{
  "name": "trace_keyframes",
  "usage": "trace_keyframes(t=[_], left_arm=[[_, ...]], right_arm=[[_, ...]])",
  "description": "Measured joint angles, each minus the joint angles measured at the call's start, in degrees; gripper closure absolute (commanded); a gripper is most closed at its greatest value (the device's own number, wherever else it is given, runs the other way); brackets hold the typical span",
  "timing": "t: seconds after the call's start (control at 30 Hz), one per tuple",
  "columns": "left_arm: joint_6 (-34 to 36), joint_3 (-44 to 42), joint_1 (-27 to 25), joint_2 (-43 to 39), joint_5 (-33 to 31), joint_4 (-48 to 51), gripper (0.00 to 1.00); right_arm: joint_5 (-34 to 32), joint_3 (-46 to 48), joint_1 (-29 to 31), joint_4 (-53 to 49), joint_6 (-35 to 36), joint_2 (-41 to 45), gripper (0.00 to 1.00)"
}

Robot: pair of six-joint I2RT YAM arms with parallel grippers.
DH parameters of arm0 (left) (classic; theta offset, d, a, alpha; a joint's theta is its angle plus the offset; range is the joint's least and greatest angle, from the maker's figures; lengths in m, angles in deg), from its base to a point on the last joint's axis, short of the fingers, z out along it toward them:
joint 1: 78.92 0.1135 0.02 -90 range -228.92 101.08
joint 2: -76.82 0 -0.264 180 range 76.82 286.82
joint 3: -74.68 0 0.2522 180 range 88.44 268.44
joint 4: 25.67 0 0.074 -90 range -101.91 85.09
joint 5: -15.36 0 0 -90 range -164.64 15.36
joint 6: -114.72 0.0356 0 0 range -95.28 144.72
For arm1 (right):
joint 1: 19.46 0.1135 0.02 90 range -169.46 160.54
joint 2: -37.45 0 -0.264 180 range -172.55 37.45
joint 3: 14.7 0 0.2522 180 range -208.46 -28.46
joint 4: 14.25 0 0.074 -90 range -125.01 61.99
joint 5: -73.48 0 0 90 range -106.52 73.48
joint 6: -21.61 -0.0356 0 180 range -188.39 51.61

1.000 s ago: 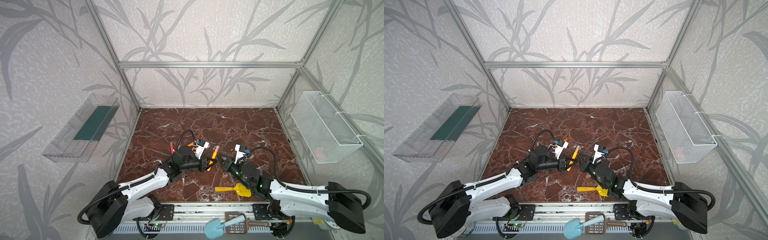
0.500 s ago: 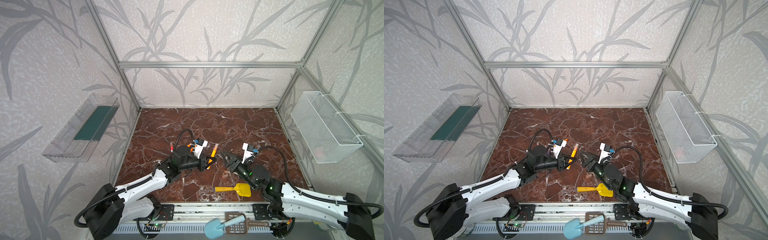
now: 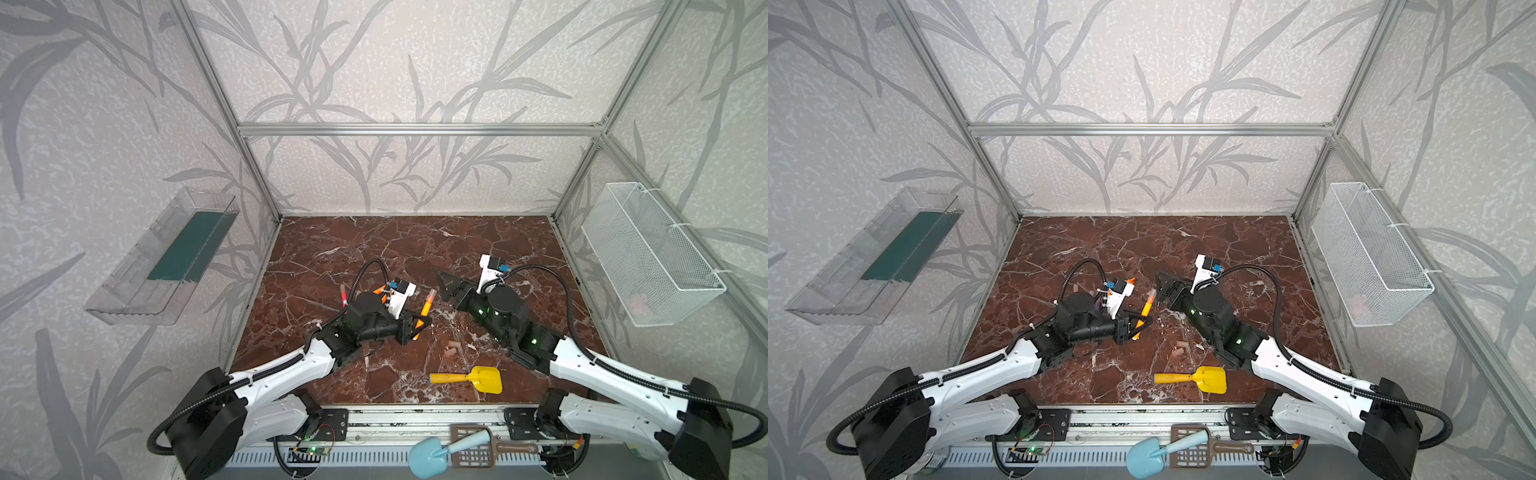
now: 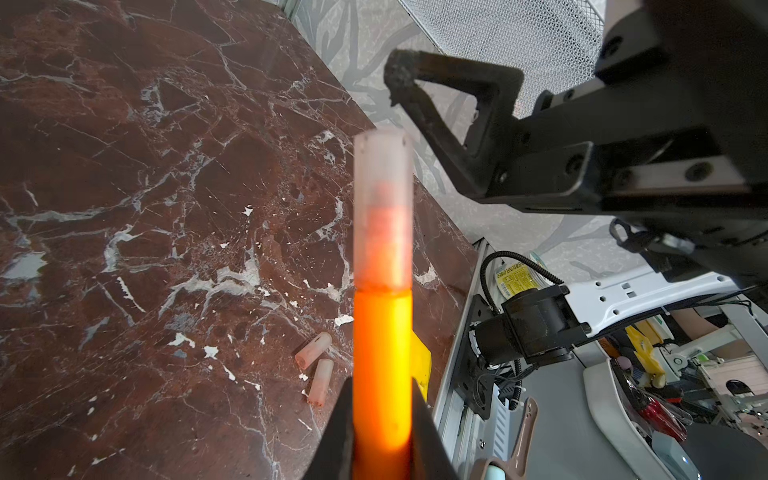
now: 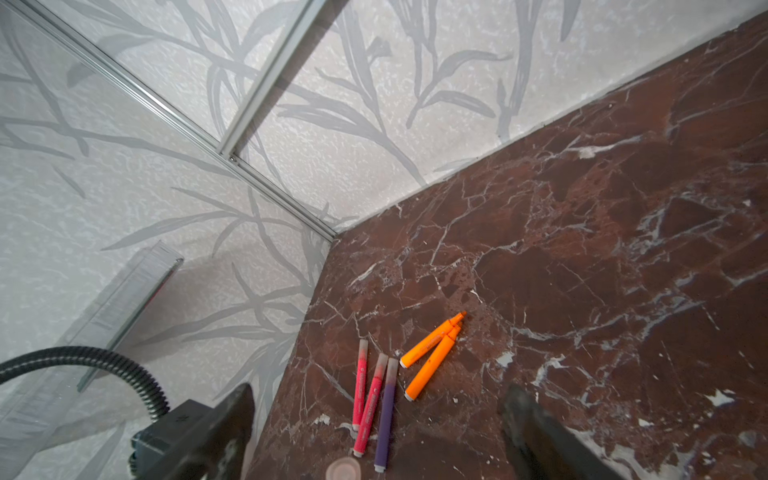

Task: Insert the pens into the pen caps
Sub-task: 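Press down on the pink cap with the right gripper while left holds the marker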

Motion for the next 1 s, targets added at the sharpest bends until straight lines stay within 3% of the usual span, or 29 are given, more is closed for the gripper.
trace_keyframes(t=[0.17,0.3,1.0], left_arm=[[0.35,0.00,-0.04,0.00,-0.11,0.39,1.00],[0.42,0.00,-0.07,0.00,-0.44,0.48,1.00],[0.63,0.00,-0.37,0.00,-0.85,0.83,1.00]], right_arm=[[2.64,-1.62,0.00,-2.36,1.20,-3.02,0.09],[4.55,-3.06,-0.35,-2.91,1.64,-5.46,0.16],[9.11,-4.79,-1.07,-3.08,1.68,-9.35,0.59]])
